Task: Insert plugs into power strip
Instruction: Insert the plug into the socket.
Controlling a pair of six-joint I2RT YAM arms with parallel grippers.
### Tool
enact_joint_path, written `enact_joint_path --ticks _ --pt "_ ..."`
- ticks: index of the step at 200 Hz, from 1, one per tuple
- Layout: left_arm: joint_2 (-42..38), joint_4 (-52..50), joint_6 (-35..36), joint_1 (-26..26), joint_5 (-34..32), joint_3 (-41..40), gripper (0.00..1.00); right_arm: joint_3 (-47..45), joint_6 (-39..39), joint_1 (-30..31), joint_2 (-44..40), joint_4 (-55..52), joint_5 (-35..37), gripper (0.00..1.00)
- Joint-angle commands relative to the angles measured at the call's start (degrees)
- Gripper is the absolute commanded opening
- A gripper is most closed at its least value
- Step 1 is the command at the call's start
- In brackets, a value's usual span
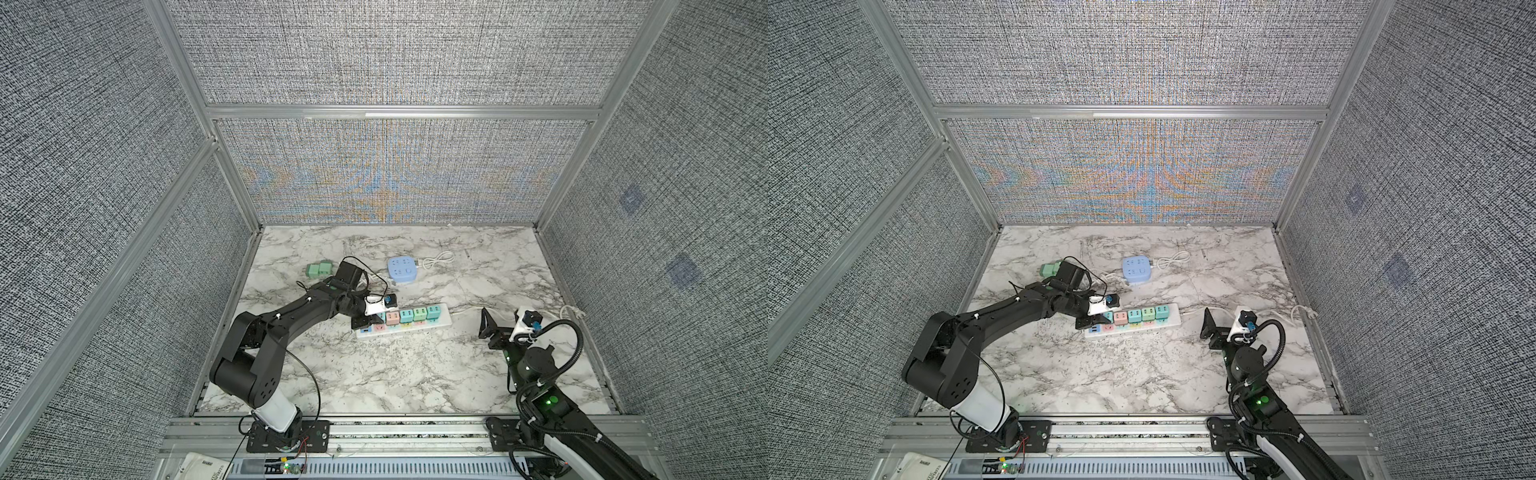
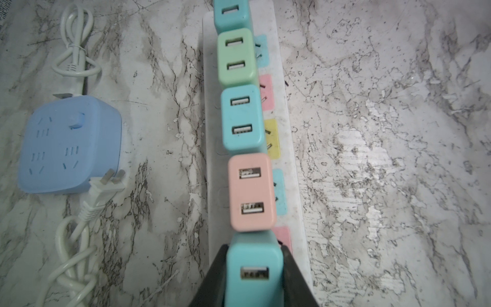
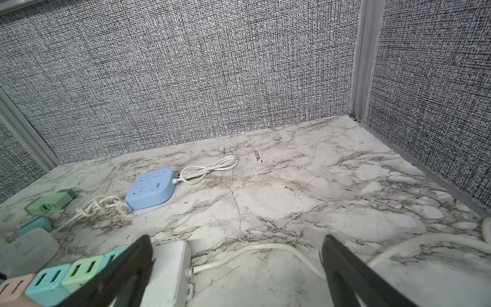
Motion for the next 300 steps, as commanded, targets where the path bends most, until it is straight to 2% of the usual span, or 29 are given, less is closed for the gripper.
enact_joint_path --ticks 1,105,221,300 --pt "0.6 -4.2 -0.5 0.1 -1.8 0.0 0.00 -1.0 0.7 0.0 -0.2 0.2 0.1 0.99" --pt "-0.8 -5.5 -3.7 0.0 -4.7 0.2 0.00 -1.1 0.8 -0.2 -0.9 -0.2 0.0 0.99" --pt "3.2 -5.9 -3.5 -0.1 -1.0 2.0 0.00 -1.2 0.9 -0.3 -1.8 -0.9 -0.2 1.00" --pt "-3.9 1.5 -4.7 1.1 2.7 -1.8 0.00 -1.3 1.0 -0.3 -2.1 -1.1 -0.3 1.00"
